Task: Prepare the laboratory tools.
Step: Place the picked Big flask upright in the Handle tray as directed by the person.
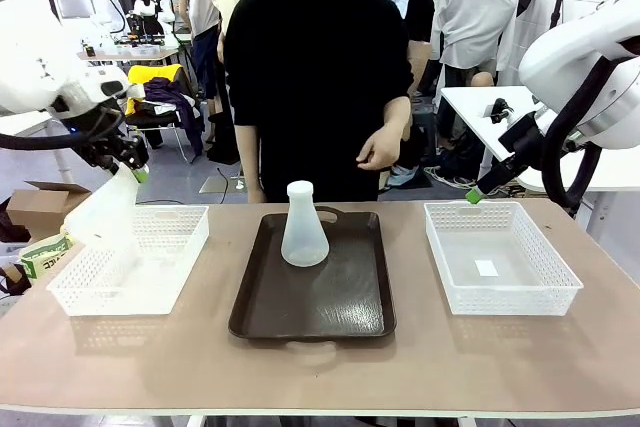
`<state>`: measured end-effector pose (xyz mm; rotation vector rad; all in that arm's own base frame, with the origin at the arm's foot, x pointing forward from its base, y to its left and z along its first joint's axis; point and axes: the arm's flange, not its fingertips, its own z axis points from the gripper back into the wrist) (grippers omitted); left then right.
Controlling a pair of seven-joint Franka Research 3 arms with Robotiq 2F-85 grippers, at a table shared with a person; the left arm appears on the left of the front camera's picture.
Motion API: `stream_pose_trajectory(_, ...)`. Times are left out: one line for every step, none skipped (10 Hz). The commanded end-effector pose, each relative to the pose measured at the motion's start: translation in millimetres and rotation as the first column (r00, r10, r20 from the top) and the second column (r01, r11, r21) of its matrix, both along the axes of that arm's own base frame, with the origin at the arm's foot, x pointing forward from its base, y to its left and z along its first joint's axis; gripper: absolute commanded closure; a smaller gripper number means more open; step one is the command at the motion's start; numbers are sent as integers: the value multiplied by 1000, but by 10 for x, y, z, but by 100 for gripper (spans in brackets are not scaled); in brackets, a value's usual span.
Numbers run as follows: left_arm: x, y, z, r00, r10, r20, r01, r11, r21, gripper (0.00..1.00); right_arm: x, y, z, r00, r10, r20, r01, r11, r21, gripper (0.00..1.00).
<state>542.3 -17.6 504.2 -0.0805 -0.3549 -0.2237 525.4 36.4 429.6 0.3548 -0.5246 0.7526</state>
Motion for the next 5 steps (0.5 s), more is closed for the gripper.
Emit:
stream_pose_trajectory(-244, 74, 41, 996, -79, 40, 82, 994, -70, 100, 0, -6, -5, 1000, 2, -3, -2, 1000, -11, 0)
stream_pose_trajectory(-377, 87, 160, 991, -109, 81, 117, 988, -102, 100, 0, -6, -5, 1000, 2, -3, -2, 1000, -11, 0)
stream_pose_trajectory(-516, 111, 274, 983, -142, 119, 156, 981, -119, 100, 0, -6, -5, 1000, 2, -3, -2, 1000, -11, 0)
stream_pose_trajectory(-635, 129, 353, 973, -178, 148, 198, 971, -133, 100, 0, -6, -5, 1000, 2, -3, -2, 1000, -11, 0)
stream_pose_trajectory(-787, 111, 431, 961, -217, 174, 243, 959, -147, 100, 0, -6, -5, 1000, 2, -3, -2, 1000, -11, 0)
